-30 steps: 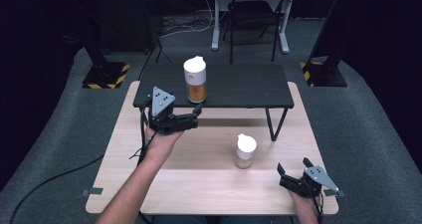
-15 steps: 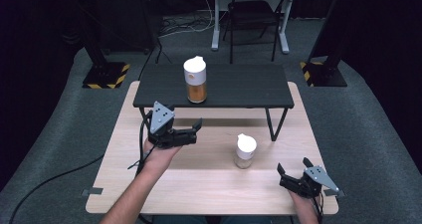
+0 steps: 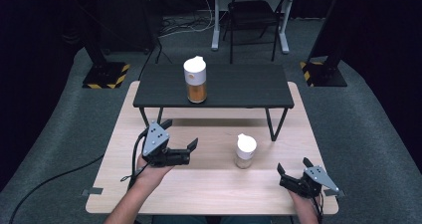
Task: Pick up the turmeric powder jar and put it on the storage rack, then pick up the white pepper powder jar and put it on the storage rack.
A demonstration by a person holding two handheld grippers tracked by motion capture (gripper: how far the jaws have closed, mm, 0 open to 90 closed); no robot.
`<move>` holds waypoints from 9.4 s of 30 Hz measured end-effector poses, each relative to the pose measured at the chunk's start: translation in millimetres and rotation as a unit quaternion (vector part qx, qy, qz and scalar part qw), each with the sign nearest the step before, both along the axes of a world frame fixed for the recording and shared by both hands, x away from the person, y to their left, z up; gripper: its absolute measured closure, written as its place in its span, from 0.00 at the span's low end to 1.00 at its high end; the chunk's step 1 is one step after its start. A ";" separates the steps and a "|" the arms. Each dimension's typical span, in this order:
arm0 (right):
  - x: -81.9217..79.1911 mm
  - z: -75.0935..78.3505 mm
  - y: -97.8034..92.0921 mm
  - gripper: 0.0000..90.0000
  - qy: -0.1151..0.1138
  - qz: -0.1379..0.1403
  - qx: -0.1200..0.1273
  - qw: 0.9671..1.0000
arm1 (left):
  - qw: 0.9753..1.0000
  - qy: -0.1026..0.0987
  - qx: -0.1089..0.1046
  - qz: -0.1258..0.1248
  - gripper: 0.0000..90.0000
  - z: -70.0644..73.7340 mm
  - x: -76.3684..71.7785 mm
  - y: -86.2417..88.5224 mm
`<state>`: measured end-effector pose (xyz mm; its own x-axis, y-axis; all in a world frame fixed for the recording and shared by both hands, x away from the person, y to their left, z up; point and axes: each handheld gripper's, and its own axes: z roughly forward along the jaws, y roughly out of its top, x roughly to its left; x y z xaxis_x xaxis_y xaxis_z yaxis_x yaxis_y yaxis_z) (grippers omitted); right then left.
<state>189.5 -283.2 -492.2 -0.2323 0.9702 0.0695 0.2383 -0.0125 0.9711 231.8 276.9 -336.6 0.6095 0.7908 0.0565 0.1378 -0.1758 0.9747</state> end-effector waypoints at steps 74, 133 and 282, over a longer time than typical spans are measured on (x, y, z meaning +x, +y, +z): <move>-0.4 0.1 1.3 0.00 0.000 -0.003 -0.002 1.000 | 0.991 0.069 -0.035 0.106 0.03 -150.2 -17.4 58.0; -7.2 47.1 20.6 0.00 -0.014 0.114 0.009 0.993 | 0.992 0.067 -0.033 0.104 0.00 -150.6 -17.8 57.9; 57.8 205.4 88.8 0.34 -0.020 0.194 -0.077 0.978 | 0.992 0.067 -0.042 0.097 0.00 -152.1 -17.5 61.6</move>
<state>247.3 -194.4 -286.9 -0.5851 0.8062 -0.0881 0.1571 0.2193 0.9629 214.3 338.5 -488.7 0.4430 0.8923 -0.0867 0.2913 -0.0517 0.9552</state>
